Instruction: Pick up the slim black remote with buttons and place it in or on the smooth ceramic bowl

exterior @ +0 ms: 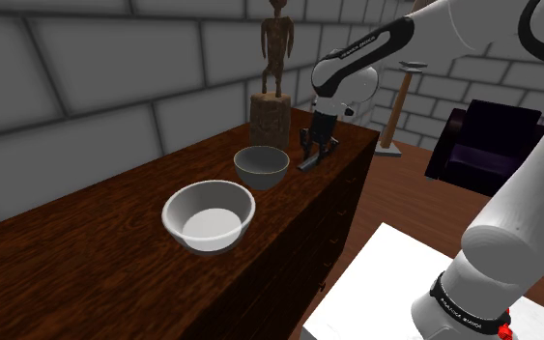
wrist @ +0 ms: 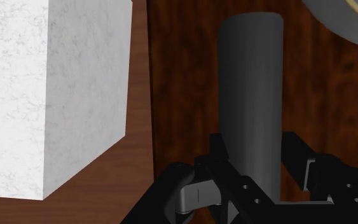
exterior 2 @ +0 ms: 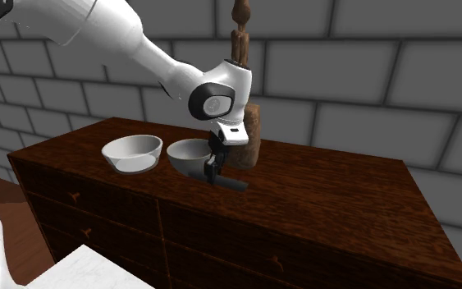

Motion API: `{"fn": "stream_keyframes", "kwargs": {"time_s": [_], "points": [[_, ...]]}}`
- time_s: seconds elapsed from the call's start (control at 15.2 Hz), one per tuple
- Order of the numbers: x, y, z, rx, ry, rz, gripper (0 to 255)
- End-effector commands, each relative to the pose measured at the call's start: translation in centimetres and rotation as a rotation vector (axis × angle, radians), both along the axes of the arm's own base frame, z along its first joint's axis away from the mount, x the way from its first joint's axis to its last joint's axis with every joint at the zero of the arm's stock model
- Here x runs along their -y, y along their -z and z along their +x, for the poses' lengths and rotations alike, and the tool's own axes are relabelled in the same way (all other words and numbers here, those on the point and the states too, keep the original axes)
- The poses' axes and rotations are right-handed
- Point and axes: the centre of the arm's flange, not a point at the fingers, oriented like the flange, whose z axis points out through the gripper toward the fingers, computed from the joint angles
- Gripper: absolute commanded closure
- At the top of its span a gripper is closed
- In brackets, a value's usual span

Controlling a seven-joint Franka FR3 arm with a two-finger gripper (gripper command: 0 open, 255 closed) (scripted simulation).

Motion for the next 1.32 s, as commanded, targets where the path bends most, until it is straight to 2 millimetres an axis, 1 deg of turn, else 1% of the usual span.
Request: {"fn": "stream_keyframes", "kwargs": {"time_s": [0.0, 1.19, 1.25], "points": [[0.1, -1.1, 0.0, 0.0, 0.0, 0.0, 255], [0.1, -10.5, 0.0, 0.0, 0.0, 0.0, 255], [-1.0, -10.4, 0.6, 0.0, 0.0, 0.0, 255]]}}
